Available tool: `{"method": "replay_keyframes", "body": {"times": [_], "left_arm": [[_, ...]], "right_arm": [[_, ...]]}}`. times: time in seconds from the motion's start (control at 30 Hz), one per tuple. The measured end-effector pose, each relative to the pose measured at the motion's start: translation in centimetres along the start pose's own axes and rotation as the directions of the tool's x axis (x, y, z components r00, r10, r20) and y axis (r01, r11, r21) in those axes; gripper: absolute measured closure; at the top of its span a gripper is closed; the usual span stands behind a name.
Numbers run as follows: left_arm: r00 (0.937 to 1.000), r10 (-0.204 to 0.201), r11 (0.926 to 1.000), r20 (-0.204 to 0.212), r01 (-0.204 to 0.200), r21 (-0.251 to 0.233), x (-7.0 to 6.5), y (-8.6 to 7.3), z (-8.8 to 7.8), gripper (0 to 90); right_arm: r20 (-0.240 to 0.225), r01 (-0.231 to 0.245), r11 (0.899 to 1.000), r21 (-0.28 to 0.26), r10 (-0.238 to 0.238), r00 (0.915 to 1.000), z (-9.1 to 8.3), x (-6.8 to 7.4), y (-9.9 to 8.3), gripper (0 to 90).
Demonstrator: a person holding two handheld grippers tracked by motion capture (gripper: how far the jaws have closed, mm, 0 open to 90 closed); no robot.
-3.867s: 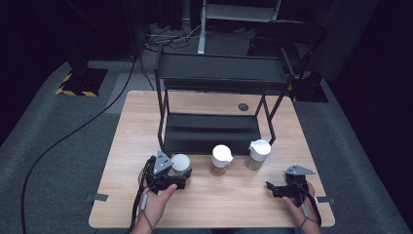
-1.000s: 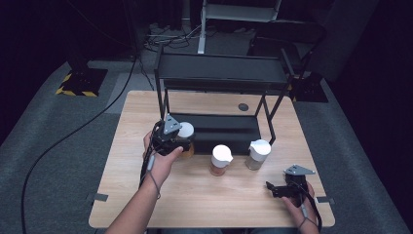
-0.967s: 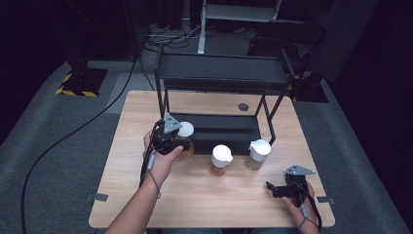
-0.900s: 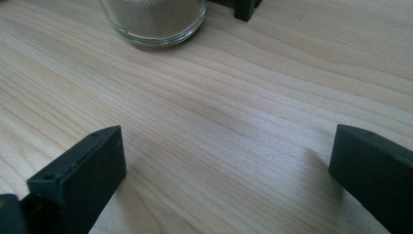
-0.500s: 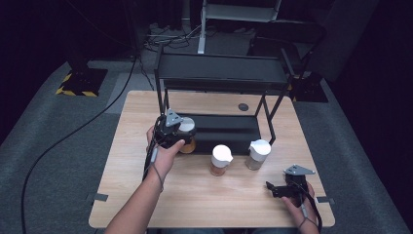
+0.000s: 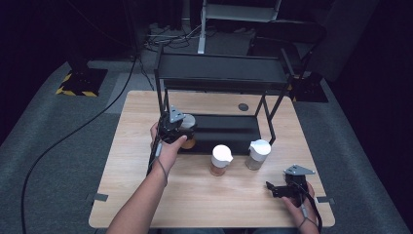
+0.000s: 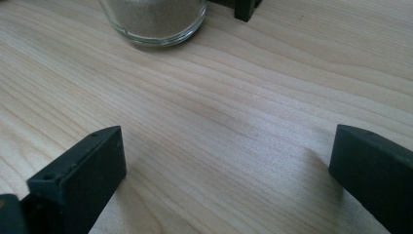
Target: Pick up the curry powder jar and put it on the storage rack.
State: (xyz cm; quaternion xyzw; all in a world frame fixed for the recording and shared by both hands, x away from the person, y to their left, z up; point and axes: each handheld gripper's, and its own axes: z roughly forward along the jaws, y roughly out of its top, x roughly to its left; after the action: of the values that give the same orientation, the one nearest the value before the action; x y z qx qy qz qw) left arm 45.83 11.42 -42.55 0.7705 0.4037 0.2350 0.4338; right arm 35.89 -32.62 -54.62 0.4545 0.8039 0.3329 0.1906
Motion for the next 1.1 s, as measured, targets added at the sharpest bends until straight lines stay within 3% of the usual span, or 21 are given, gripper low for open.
{"method": "replay_keyframes", "body": {"times": [0.37,0.87,1.1], "left_arm": [[0.9999,-0.014,0.9994,-0.005,0.014,0.03,0.4,-0.3,1.5,32.5],[0.9999,-0.007,0.9986,-0.009,0.007,0.052,0.4,-0.6,2.1,31.9],[0.9992,-0.024,0.9988,-0.031,0.026,0.041,0.5,-0.2,1.9,19.4]], "right_arm": [[0.0,0.0,1.0,0.0,0.0,1.0,0.0,0.0,0.0,0.0],[0.0,0.0,1.0,0.0,0.0,1.0,0.0,0.0,0.0,0.0],[0.0,0.0,1.0,0.0,0.0,1.0,0.0,0.0,0.0,0.0]]}}
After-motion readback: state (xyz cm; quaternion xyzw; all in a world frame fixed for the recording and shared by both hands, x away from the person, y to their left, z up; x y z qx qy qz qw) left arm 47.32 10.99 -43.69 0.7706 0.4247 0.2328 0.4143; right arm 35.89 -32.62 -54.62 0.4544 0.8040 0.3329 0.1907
